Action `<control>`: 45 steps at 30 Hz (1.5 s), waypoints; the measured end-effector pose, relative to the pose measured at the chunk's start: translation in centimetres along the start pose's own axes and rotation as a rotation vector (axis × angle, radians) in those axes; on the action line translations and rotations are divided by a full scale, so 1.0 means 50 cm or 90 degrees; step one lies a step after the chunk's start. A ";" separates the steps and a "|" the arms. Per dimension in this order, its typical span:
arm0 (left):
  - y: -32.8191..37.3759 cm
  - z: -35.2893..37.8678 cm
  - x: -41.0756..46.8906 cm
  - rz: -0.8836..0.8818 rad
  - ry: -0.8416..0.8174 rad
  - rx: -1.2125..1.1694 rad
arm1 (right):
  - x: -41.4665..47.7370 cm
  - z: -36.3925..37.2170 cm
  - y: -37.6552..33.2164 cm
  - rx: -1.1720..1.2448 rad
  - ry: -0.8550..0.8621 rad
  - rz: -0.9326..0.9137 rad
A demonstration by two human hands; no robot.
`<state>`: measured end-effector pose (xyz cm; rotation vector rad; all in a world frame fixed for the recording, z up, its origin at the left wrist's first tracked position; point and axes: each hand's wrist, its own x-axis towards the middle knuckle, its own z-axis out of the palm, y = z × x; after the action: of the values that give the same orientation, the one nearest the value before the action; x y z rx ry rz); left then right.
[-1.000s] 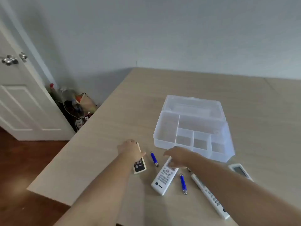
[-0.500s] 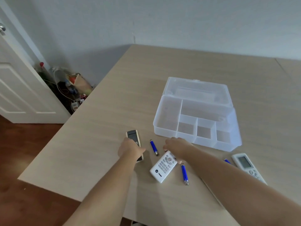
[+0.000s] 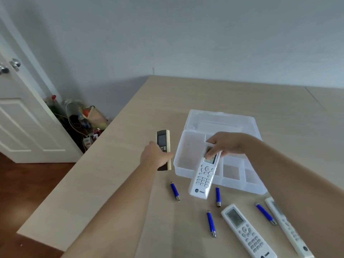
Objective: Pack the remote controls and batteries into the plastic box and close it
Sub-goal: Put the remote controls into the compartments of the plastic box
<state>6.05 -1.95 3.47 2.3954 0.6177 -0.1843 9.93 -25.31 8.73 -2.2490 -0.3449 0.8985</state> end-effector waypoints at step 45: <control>0.127 0.229 0.064 0.177 -0.138 0.512 | 0.111 -0.055 0.335 0.870 0.524 0.100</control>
<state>12.16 -12.18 -2.80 3.1264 0.0911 -0.6641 15.75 -36.39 -4.01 -1.1397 0.6590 0.0567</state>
